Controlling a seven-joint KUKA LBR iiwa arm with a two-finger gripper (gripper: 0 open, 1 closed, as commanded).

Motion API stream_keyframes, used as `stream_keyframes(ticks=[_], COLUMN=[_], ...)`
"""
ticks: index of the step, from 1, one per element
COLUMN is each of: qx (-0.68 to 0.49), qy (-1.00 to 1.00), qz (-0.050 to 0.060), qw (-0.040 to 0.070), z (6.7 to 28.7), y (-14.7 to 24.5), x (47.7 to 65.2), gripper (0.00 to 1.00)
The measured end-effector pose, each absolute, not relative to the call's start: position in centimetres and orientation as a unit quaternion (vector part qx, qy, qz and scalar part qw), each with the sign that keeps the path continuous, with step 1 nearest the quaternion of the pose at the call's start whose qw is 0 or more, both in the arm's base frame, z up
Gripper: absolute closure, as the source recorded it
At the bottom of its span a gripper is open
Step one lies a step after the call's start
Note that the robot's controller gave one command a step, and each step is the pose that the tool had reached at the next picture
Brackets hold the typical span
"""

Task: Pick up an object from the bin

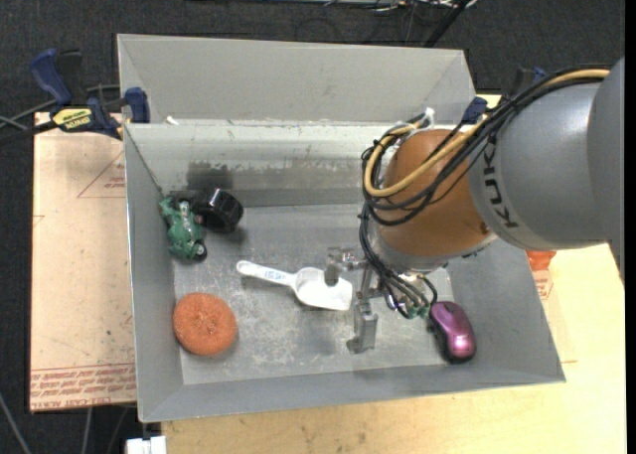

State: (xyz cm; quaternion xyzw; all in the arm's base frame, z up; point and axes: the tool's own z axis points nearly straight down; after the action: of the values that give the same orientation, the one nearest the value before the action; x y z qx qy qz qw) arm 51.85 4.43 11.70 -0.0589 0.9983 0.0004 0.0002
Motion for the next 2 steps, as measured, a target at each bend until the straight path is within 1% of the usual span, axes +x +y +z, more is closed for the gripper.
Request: stream_keyframes(ticks=[1,2], qx=[-0.035,-0.034], qy=[0.999,0.999], qz=[0.002,0.002], qw=[0.002,0.002], z=[8.16,8.18], y=[9.42,9.40], x=[52.82,52.82], gripper=[1.00,1.00])
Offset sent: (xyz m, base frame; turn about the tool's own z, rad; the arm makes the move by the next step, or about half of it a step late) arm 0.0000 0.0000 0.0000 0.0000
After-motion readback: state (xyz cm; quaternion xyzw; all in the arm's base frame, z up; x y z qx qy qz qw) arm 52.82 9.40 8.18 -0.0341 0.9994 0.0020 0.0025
